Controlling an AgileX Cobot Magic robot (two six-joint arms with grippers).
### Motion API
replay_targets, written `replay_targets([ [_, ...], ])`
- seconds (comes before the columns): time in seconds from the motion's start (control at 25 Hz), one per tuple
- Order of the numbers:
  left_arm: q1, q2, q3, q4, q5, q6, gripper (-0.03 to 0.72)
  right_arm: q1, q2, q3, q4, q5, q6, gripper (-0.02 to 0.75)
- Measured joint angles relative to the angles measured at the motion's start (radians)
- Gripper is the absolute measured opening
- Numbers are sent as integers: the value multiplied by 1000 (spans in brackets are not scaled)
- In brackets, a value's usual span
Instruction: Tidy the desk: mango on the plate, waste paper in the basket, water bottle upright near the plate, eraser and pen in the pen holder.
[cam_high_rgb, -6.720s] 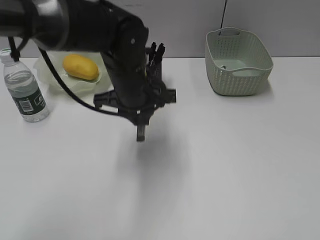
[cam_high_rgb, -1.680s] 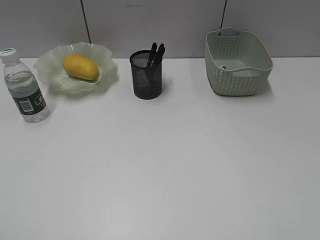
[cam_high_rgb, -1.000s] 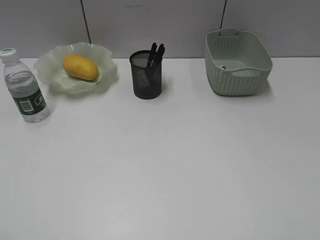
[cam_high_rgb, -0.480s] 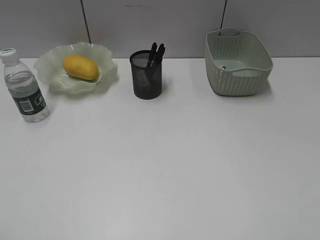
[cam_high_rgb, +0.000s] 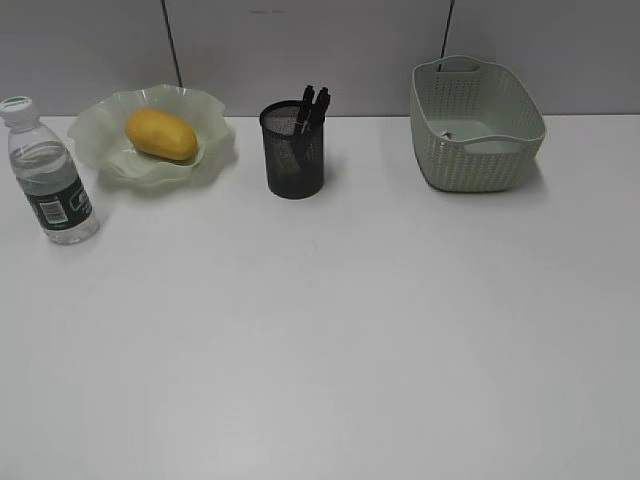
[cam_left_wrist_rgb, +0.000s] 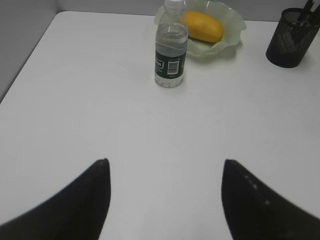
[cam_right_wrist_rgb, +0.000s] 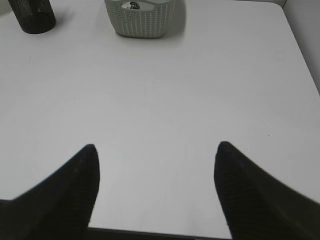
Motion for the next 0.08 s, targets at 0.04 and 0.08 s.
replay_targets([
  [0.04, 0, 0, 0, 0, 0, 0, 529, 0, 0, 0, 0, 0, 0, 566],
  [0.08, 0, 0, 0, 0, 0, 0, 529, 0, 0, 0, 0, 0, 0, 566],
])
